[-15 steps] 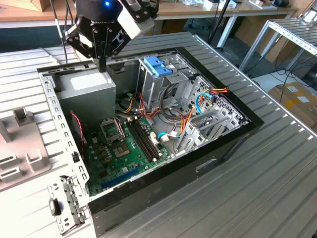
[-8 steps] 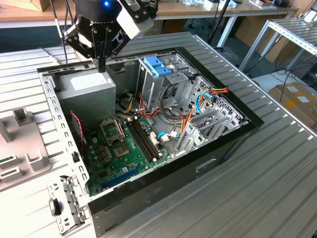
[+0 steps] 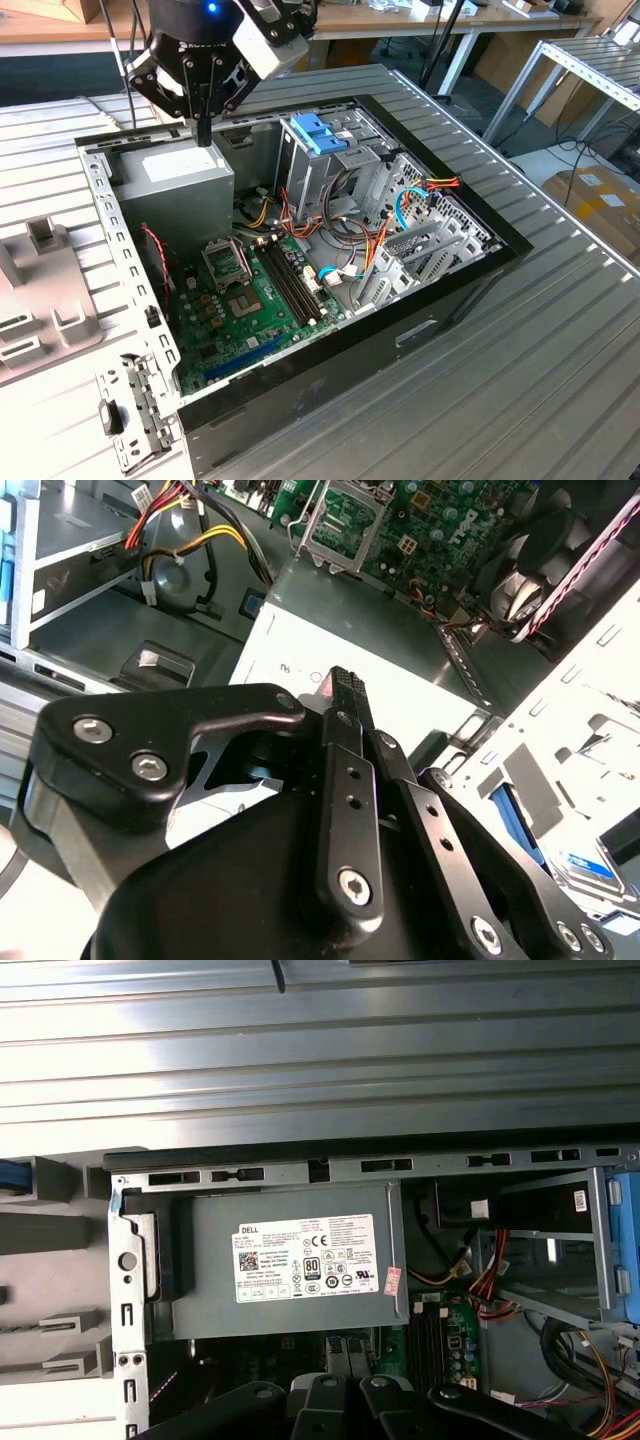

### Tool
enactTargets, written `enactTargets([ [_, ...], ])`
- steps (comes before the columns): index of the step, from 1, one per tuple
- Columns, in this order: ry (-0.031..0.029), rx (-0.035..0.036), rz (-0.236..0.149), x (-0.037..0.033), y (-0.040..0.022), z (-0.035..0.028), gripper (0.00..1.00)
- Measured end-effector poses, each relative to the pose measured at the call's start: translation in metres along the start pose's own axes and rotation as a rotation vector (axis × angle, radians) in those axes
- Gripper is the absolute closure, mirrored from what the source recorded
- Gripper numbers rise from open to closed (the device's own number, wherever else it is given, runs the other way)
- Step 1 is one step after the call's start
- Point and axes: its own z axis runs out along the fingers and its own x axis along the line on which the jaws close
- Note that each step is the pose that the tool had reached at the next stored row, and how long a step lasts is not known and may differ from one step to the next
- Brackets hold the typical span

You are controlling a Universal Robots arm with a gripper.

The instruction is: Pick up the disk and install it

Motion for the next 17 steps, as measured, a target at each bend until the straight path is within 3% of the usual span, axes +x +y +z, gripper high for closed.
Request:
enactTargets([
  [17,0.0000,0.0000,0.000,0.0074,-0.0006,-0.0002,0.89],
])
